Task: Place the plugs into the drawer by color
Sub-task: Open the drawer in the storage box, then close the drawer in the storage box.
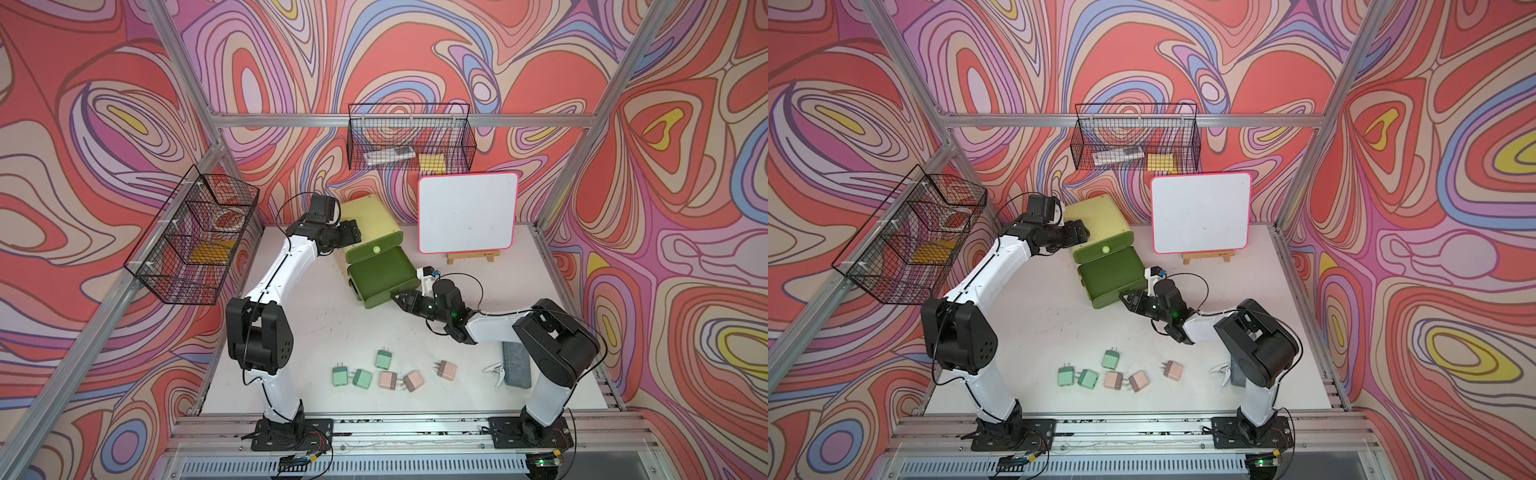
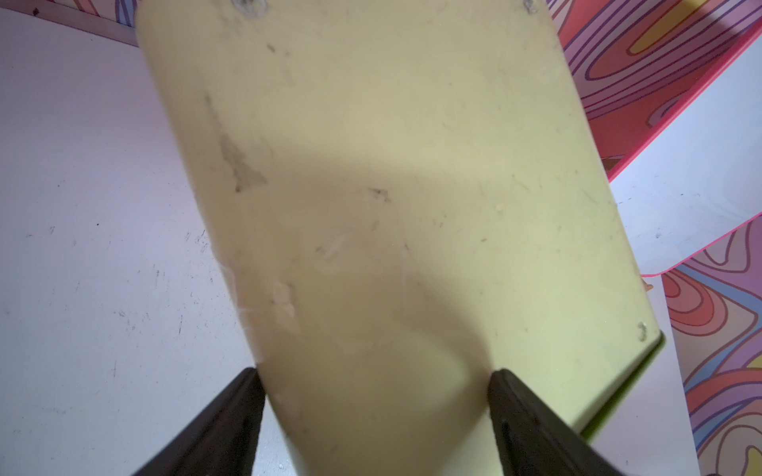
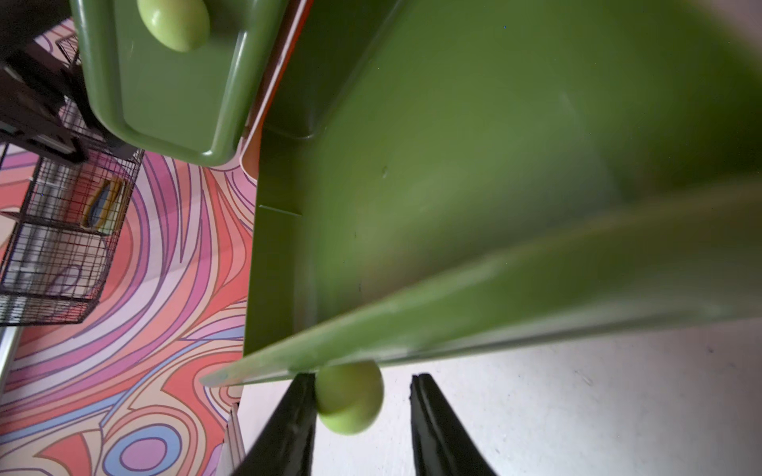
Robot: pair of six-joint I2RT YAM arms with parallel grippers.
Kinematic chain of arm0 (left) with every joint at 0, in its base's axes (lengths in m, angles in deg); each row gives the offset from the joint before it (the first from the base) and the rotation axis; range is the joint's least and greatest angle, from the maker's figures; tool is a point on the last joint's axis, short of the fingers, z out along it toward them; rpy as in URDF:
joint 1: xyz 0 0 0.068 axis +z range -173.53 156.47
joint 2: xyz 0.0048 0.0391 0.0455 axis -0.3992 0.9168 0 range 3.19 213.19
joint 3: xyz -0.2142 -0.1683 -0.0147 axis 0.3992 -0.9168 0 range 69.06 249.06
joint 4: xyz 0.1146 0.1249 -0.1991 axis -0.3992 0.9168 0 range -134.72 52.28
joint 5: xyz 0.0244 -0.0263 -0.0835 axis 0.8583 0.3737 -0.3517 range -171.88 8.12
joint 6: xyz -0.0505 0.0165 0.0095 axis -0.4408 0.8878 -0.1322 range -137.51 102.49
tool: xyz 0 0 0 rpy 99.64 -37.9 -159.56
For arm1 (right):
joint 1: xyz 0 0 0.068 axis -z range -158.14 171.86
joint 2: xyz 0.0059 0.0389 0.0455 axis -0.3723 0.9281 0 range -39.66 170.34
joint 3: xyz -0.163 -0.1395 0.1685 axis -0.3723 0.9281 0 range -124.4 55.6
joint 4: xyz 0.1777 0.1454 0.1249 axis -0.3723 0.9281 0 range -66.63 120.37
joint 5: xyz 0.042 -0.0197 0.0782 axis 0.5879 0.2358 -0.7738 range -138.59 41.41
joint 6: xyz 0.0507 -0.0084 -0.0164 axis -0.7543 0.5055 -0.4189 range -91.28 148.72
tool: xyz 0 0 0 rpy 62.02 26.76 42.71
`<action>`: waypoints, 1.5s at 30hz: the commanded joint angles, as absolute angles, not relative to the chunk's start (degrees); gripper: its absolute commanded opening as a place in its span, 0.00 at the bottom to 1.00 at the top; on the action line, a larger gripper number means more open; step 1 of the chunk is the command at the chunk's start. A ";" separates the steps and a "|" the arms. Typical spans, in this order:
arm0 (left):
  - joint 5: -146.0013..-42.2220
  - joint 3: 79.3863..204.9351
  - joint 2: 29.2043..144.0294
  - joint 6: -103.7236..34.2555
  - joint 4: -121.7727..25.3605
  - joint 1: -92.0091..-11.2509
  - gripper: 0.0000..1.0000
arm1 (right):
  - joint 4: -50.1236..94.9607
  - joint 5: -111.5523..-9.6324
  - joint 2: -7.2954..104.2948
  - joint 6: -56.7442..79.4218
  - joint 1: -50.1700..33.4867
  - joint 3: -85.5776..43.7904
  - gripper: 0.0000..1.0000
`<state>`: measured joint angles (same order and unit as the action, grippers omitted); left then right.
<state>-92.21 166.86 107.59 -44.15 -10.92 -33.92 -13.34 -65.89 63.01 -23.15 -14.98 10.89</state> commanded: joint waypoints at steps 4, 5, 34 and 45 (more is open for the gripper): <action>-90.57 164.90 108.29 -43.37 -4.03 -33.37 0.84 | -5.13 -64.22 56.37 -18.08 -15.23 9.99 0.49; -90.45 165.01 108.26 -43.28 -4.05 -33.37 0.84 | -3.98 -63.96 55.30 -17.42 -15.23 9.78 0.49; -90.90 165.34 107.43 -43.57 -4.29 -32.14 0.84 | 6.06 -62.67 74.34 4.53 -13.17 -25.62 0.22; -91.31 164.29 106.87 -43.88 -4.87 -32.14 0.84 | 5.63 -64.20 78.10 3.35 -12.95 -30.11 0.28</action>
<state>-93.24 166.44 107.02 -44.54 -10.92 -32.61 6.92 -63.69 76.43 3.14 -13.34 -27.84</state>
